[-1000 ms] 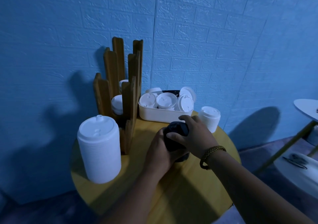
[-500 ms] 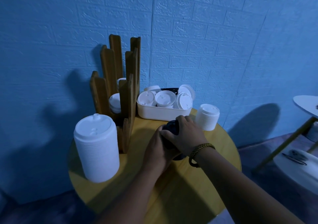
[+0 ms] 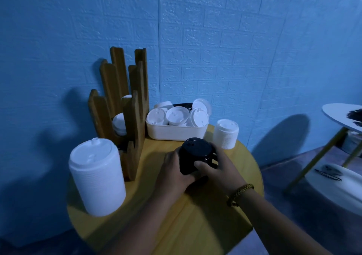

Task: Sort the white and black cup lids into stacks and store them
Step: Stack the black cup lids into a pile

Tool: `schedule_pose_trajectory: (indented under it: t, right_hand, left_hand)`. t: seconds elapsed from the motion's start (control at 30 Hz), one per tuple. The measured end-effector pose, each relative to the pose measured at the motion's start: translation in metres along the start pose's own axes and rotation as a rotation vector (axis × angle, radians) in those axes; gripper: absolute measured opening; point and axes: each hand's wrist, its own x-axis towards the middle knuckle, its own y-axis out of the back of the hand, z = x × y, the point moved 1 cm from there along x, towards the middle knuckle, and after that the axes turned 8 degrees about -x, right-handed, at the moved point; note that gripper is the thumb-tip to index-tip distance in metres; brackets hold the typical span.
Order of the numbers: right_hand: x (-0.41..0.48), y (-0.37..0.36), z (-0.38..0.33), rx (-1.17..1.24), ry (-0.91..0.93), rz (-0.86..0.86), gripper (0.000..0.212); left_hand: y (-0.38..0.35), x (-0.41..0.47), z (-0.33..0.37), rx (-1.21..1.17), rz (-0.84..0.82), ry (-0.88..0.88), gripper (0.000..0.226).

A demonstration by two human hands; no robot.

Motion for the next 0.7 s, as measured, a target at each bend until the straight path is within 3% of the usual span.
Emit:
schedule_pose_trajectory:
  t: [0.2,0.37,0.57,0.7]
  right_hand:
    - [-0.002,0.035,0.025,-0.111,-0.035,0.048,0.081]
    - [-0.003,0.059,0.033,-0.24,0.018,0.158,0.106]
    - [0.01,0.066,0.031,-0.348,0.044,0.184,0.068]
    - [0.02,0.064,0.034,-0.404,-0.031,0.221,0.067]
  left_hand:
    - [-0.04,0.016,0.018,0.059,-0.062,0.01,0.099]
    - [-0.069,0.018,0.026,0.081,-0.042,-0.02,0.094]
    - [-0.087,0.027,0.034,0.057,-0.027,0.004,0.082]
    - [-0.098,0.037,0.036,0.053,-0.037,0.011,0.068]
